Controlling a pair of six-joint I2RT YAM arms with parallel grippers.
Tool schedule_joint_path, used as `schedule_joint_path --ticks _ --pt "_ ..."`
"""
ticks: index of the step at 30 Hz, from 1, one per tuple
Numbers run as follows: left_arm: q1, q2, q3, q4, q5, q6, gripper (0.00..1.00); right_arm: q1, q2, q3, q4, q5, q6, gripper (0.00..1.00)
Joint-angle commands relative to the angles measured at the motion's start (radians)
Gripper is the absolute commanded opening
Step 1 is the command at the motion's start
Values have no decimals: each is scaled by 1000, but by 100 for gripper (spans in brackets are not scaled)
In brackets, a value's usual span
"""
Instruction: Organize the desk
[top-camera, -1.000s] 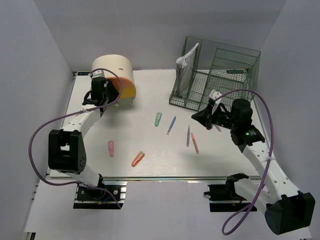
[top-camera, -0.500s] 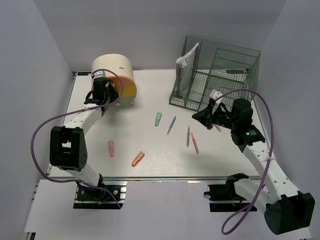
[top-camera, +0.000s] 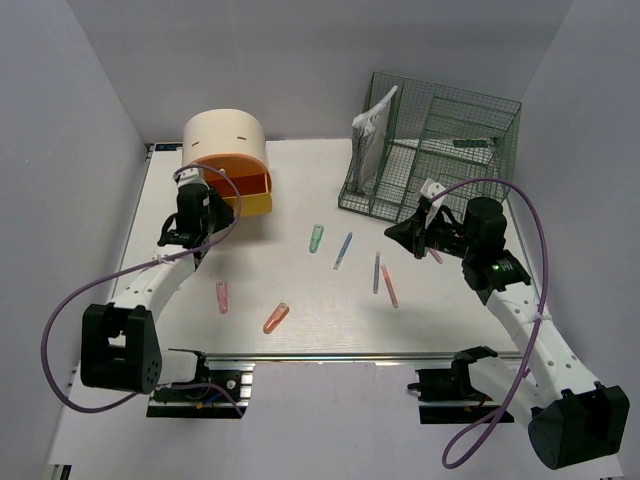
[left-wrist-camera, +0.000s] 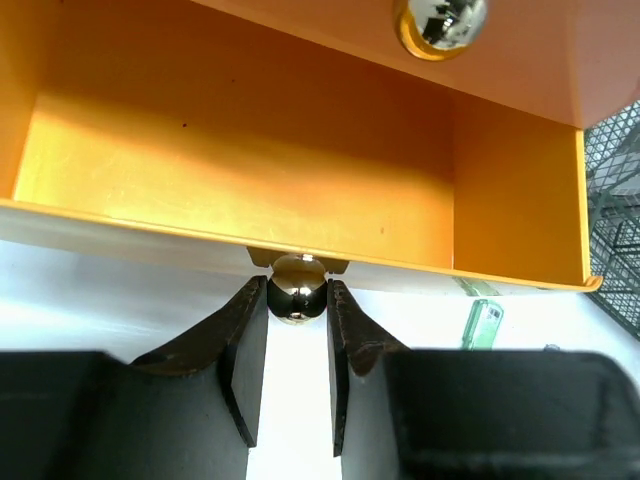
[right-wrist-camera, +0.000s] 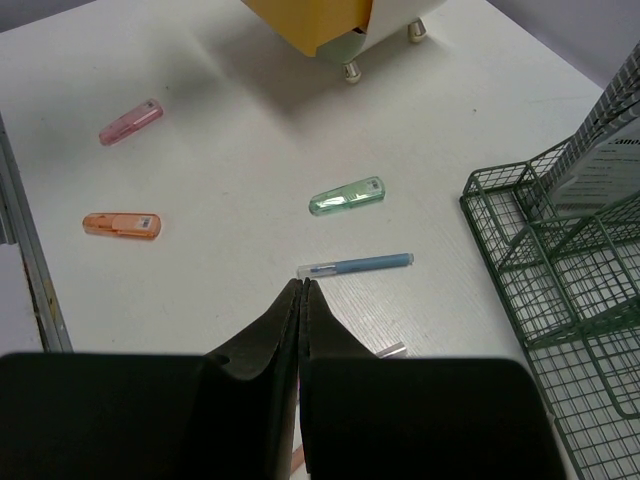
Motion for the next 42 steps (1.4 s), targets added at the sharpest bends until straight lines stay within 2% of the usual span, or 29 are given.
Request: schedule_joint_path --ticks 1,4,7,8,13,16,19,20,22,23,25,26,31,32,34,35,36,37,39,42 --pt "9 -56 -12 28 4 -14 34 -5 -6 -4 18 -23 -4 0" --pt "9 -38 11 -15 8 -5 57 -7 -6 -4 18 -26 -5 0" --pt "9 -41 24 -39 5 -2 64 -13 -7 -6 18 -26 -2 0" --pt "9 -47 27 -44 4 1 71 -16 -9 -6 21 -28 -2 0" --pt "9 -117 19 -105 4 24 74 -18 -6 -7 21 -37 -4 0" --pt "9 -175 13 -176 18 16 69 -21 -6 -4 18 -39 -4 0" --pt "9 -237 -7 -254 27 -4 51 -21 -7 -6 18 -37 -5 0" --pt "9 -290 -34 -268 27 -35 38 -21 -7 -6 18 -37 -5 0" --pt "9 -364 -70 -309 38 -85 27 -21 -9 -6 18 -35 -5 0" --pt "18 -375 -90 -332 36 -103 15 -21 -7 -6 18 -35 -5 0" --pt "18 -377 -90 -436 35 -147 4 -19 -9 -4 18 -37 -5 0" --pt "18 -363 -84 -472 32 -168 0 -22 -10 -4 18 -37 -5 0" --pt "18 -303 -77 -681 59 -272 0 -27 -13 -6 18 -35 -5 0" --pt "18 -295 -81 -707 62 -277 1 -30 -15 -4 18 -35 -5 0" --pt "18 -300 -107 -719 45 -284 16 -30 -18 -4 17 -35 -7 0" --pt "18 -304 -116 -721 29 -287 24 -30 -18 -4 18 -37 -4 0" --pt "18 -306 -130 -733 0 -292 42 -31 -21 -4 18 -35 -4 0" --pt "18 -306 -134 -733 -13 -293 46 -36 -24 -4 18 -37 -5 0" --pt "18 -305 -157 -733 -27 -294 60 -39 -29 -4 18 -38 -2 0" --pt "18 -286 -177 -724 -36 -297 66 -41 -30 -4 18 -45 -1 0"
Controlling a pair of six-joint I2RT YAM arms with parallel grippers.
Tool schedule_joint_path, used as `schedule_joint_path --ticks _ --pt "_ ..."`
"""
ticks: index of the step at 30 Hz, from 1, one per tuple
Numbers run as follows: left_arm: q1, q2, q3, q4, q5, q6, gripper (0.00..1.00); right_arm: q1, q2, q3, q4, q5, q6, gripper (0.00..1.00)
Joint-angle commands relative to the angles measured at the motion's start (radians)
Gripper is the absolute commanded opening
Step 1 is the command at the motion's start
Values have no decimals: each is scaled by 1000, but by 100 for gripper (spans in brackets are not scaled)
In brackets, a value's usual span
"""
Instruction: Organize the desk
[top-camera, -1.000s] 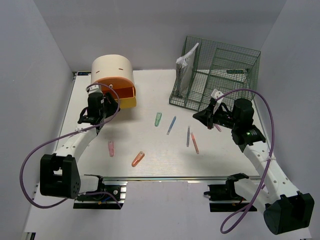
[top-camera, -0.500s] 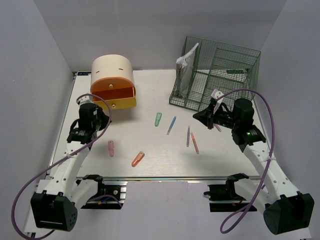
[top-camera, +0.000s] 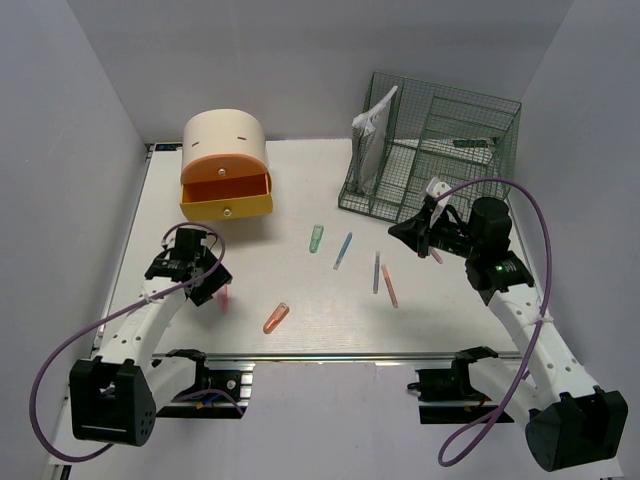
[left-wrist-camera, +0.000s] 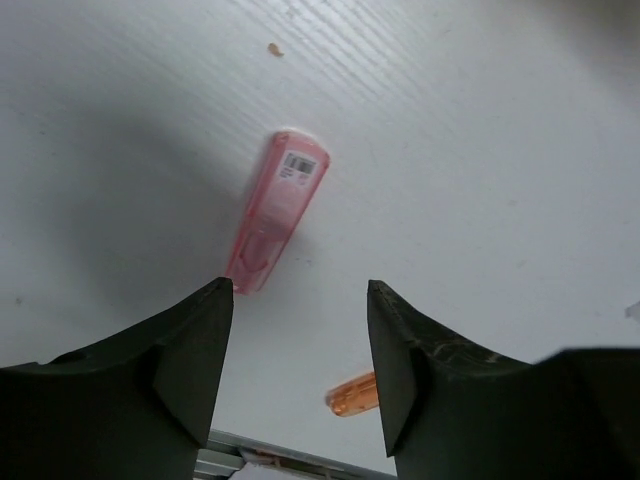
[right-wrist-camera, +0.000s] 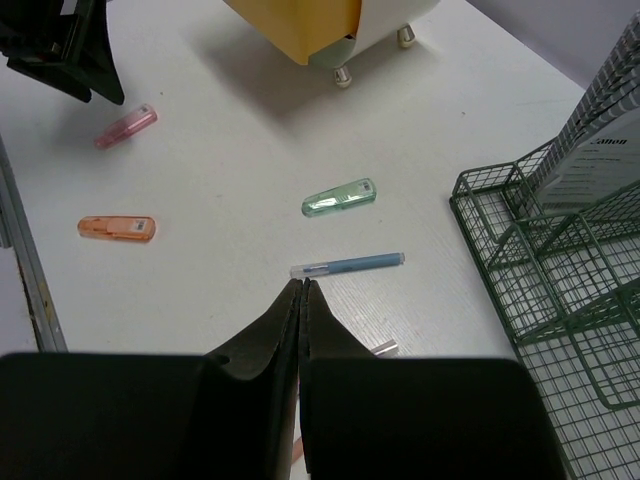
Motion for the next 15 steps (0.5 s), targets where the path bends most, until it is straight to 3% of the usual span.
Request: schedule_joint_path --ticks 1,15 --pt "5 6 -21 -8 -44 -14 67 -6 -19 -4 18 -24 -1 0" --pt "-13 167 -29 114 -66 -17 66 -17 -30 -3 17 -27 -1 0"
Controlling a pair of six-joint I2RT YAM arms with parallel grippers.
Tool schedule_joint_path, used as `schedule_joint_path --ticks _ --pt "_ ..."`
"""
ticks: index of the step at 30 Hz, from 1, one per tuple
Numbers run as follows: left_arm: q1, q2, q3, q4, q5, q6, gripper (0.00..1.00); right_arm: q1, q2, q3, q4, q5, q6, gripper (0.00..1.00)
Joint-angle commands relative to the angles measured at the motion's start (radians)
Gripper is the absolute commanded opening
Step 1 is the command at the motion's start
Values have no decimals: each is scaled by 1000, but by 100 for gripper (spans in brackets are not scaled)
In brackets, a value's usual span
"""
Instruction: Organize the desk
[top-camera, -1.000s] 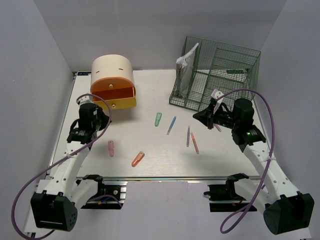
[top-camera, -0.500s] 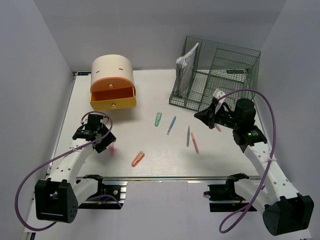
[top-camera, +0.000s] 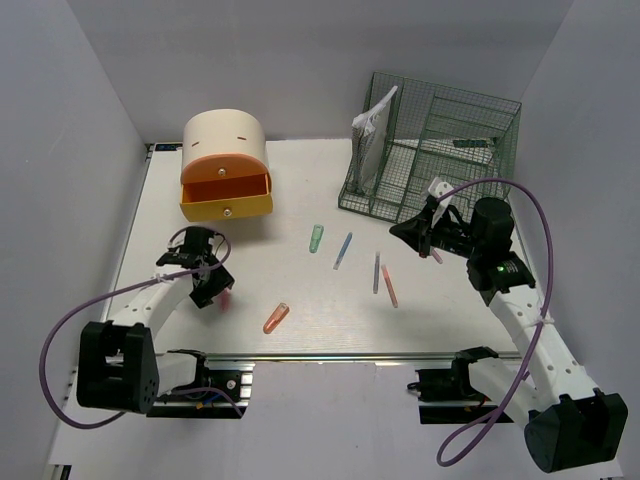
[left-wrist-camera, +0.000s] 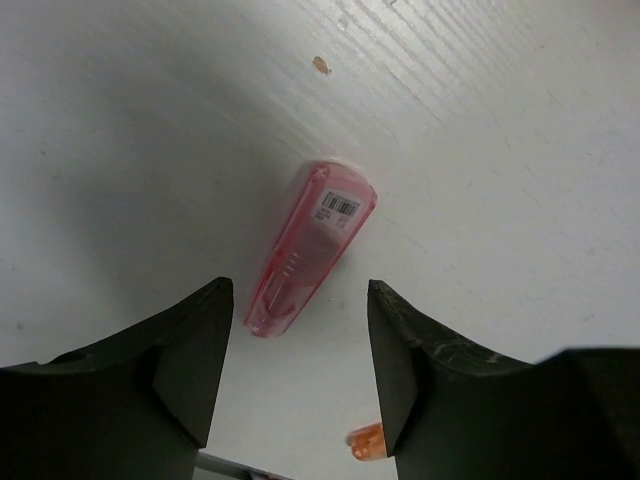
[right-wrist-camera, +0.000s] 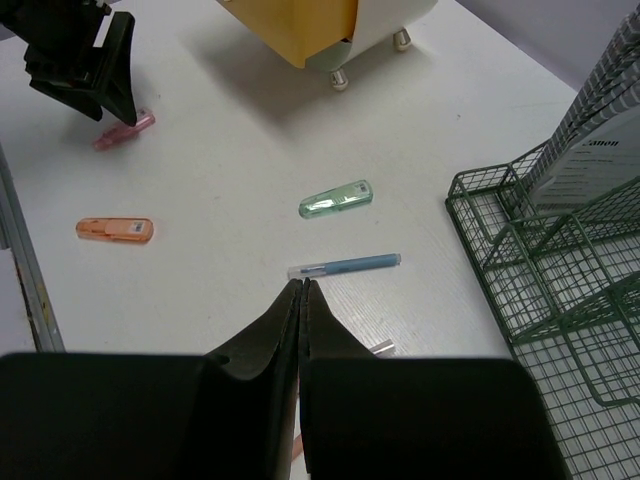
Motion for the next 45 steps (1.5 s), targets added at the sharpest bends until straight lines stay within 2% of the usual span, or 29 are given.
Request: schedule_joint_path --ticks 1,12,14,15,19,24,28,32,38,41,45 --pt "-10 15 -5 62 -15 -9 66 -9 -21 -3 16 -22 1 0" --pt "-10 187 30 26 -38 -48 61 -25 -43 -3 16 -25 4 0" --pt "-10 188 29 23 -32 -51 56 -27 -44 -3 16 -26 5 0" --pt "-10 184 25 21 -29 -52 49 -27 -46 -3 17 -28 5 0" --pt "-10 153 18 1 -24 -50 31 -32 -47 -1 16 -34 7 0" --pt "-10 73 39 -59 7 -26 21 -35 -46 -3 16 -37 7 0" --pt "-10 -90 97 -63 127 37 11 -33 -43 -3 17 -39 7 0" --pt "-10 -117 177 -76 224 64 10 -35 -40 -4 19 -40 7 0" --pt "1 -160 231 109 316 -111 9 -38 -30 -4 19 -36 7 0" --pt "1 -158 275 209 320 -229 9 -35 -30 -7 19 -36 4 0" --pt "1 -112 349 263 295 -385 9 -36 -29 -4 19 -37 2 0"
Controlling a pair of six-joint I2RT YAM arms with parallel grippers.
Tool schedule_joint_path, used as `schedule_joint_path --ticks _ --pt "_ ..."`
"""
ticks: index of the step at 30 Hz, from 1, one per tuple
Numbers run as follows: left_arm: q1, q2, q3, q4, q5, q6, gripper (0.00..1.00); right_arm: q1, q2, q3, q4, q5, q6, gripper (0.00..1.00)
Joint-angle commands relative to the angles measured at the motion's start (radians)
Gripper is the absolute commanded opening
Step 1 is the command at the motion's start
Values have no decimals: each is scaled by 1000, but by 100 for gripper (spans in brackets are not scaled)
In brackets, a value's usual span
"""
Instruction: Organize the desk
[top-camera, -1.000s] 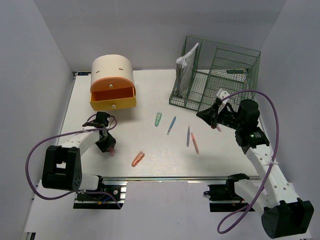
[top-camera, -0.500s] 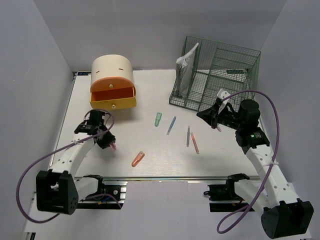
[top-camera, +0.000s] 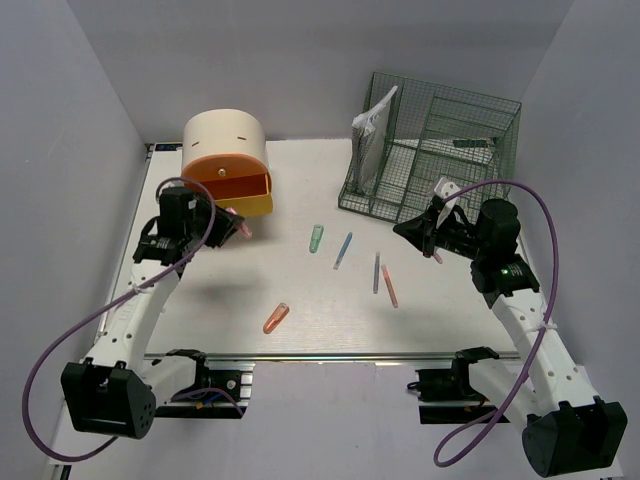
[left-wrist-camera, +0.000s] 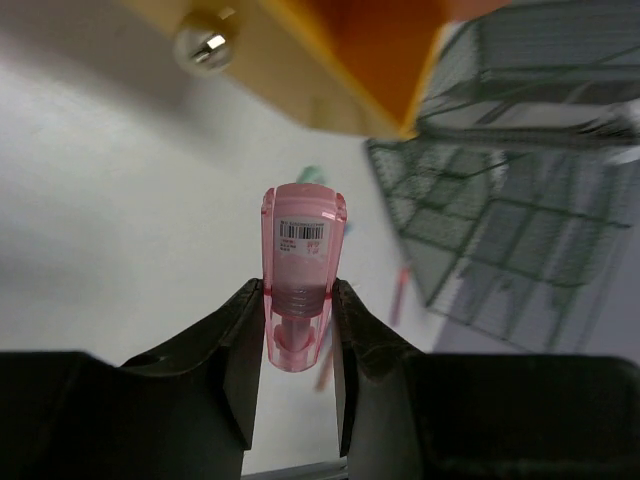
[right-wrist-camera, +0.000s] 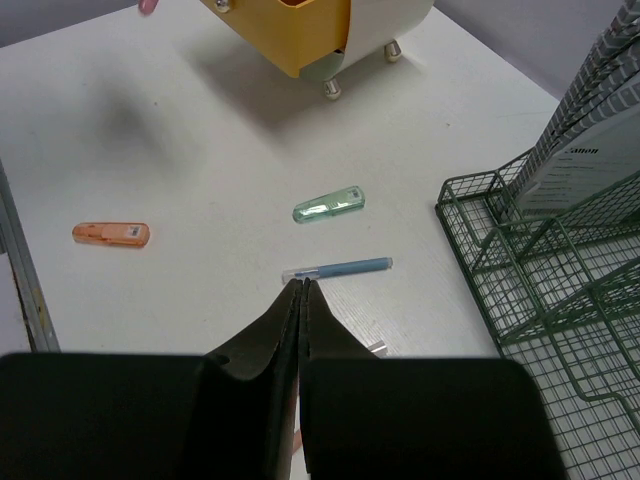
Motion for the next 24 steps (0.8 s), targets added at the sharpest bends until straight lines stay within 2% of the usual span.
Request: schedule_joint_path --ticks 1,8,9,12,18,21,22,23,24 --pt "6 19 85 139 -2 -184 9 -6 1 -6 19 -20 0 0" --pt "6 100 151 188 -122 -376 8 -6 -2 -6 18 -21 -1 0" --pt "6 126 172 182 -176 -401 9 -6 -1 -6 18 -20 -1 0" --pt "6 163 215 136 -230 -439 10 -7 -1 -7 16 -21 -1 0" --pt "15 224 232 159 -312 -464 17 -8 -1 -6 16 -21 -1 0" --pt "15 264 255 154 -326 -475 24 -10 1 -7 18 -18 -3 0" --pt "15 275 267 151 -323 -473 29 -10 -2 -7 16 -17 -3 0" --pt "15 287 272 147 -323 -475 41 -10 1 -9 18 -17 -4 0" --pt "15 290 275 148 -320 -473 46 -11 -1 -9 16 -18 -6 0"
